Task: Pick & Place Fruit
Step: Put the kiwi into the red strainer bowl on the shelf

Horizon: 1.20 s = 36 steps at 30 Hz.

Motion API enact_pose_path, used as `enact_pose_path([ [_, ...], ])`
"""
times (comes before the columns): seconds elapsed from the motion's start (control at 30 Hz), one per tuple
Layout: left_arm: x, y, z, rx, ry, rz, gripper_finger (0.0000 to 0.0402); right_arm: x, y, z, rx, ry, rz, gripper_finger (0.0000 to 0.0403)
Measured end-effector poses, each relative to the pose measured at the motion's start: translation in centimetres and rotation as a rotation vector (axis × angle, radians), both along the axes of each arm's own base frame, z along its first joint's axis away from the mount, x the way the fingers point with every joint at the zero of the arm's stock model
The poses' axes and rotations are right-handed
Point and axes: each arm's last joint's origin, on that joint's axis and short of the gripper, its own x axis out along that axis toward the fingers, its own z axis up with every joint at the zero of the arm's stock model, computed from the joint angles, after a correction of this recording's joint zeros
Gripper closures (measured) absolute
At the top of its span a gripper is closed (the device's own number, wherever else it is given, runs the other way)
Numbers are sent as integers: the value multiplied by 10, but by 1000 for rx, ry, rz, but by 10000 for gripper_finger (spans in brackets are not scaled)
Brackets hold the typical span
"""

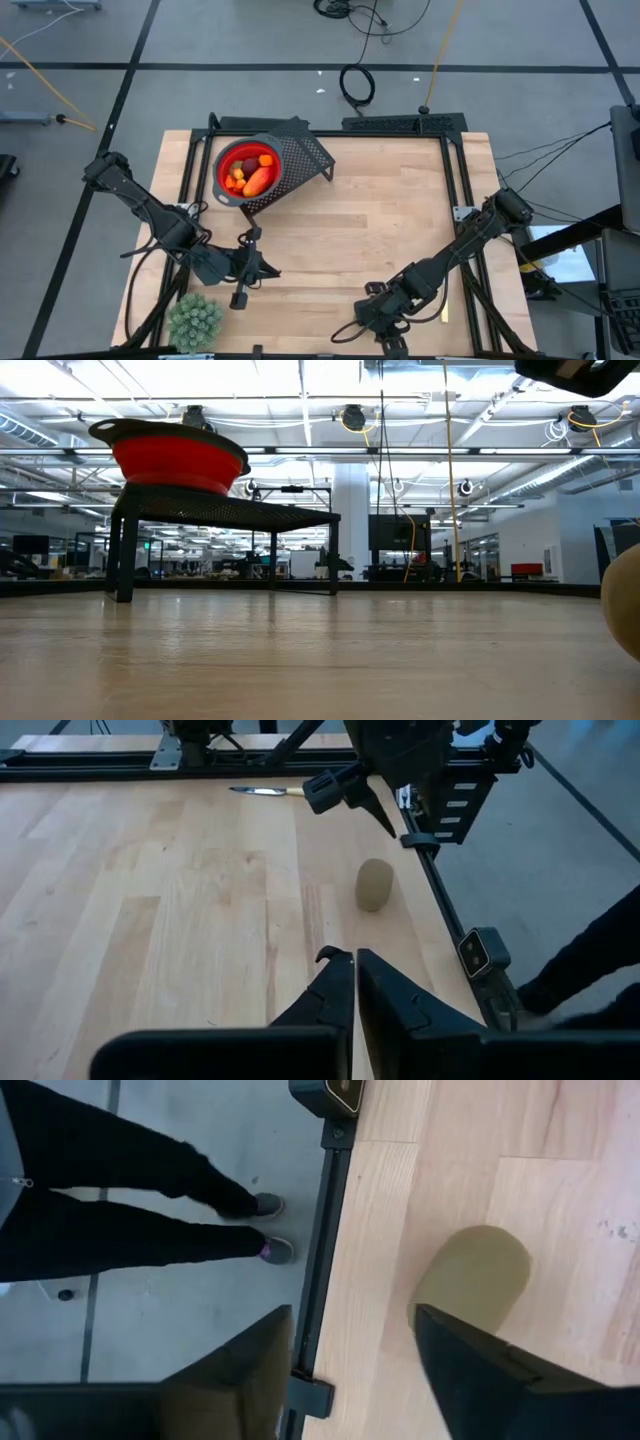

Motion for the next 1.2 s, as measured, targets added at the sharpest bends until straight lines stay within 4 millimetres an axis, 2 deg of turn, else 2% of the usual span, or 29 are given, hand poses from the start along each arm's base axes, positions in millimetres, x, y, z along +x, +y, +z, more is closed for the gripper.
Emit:
enact_pose_path([
  [0.27,0,0,0,-15,2,5,396,0,0,0,-6,30,-122,60],
  [0.43,-1,-3,0,-48,24,-42,386,2,2,2,31,24,-154,20],
  [0.77,-7,-11,0,-56,36,-120,398,-4,11,2,10,-25,-77,9],
  [1.0,-8,-12,0,-54,35,-128,383,-3,-1,-3,-173,-51,-268,9],
  [1.2,-8,-12,0,-45,34,-133,382,1,1,-19,-212,-28,-281,10],
])
